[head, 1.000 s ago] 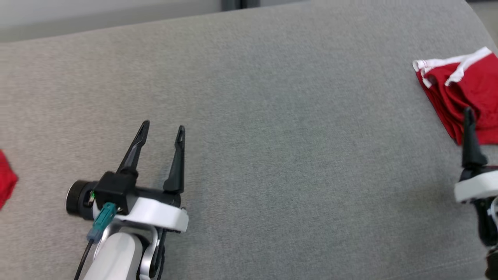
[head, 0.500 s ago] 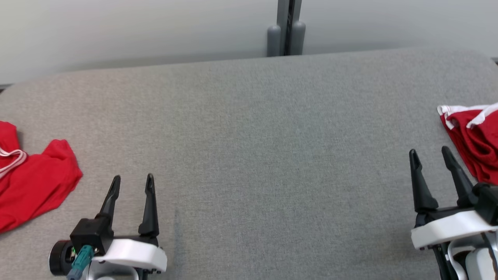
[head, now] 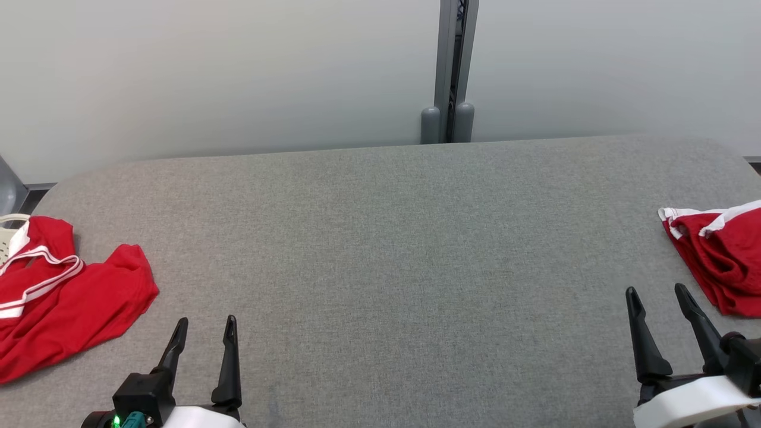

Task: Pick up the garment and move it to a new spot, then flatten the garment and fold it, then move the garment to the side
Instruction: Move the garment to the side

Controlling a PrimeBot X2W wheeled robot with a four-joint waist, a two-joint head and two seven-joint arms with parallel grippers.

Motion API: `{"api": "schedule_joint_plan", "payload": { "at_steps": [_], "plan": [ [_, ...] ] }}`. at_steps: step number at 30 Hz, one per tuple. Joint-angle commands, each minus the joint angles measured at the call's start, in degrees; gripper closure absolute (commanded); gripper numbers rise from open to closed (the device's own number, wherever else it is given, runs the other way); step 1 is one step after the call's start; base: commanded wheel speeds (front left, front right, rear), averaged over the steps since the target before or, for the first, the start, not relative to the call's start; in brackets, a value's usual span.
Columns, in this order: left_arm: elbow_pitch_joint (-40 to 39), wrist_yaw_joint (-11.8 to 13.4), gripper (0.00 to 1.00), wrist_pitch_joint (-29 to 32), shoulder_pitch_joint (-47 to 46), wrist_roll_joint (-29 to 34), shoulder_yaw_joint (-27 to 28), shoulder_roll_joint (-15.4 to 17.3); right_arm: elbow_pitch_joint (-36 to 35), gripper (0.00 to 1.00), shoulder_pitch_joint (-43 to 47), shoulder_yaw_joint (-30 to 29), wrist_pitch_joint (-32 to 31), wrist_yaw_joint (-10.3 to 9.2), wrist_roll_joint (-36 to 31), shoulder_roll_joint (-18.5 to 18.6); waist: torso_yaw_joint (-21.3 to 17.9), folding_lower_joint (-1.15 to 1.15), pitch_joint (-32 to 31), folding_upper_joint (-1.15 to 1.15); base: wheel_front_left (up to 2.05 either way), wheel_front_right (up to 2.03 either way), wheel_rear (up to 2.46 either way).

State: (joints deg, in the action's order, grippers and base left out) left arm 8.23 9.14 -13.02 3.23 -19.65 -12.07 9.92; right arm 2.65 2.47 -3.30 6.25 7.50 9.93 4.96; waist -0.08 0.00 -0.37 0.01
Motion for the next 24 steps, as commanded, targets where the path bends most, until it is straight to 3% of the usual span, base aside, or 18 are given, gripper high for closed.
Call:
{"api": "schedule_joint_plan", "payload": {
  "at_steps": [1, 24],
  "plan": [
    [0.1, -0.2, 0.00, 0.1, 0.2, -0.1, 0.0, 0.4, -0.5, 0.00, 0.7, -0.3, -0.3, 0.00, -0.4, 0.0, 0.1, 0.00, -0.5, -0.01, 0.00, 0.00, 0.00],
    [1.6, -0.6, 0.00, 0.1, 0.4, -0.9, -1.2, 1.4, -5.0, 0.00, 5.6, -2.4, -2.5, 0.00, -1.7, -1.4, 0.6, 0.00, -2.3, -0.01, 0.00, 0.00, 0.00]
  ]
}}
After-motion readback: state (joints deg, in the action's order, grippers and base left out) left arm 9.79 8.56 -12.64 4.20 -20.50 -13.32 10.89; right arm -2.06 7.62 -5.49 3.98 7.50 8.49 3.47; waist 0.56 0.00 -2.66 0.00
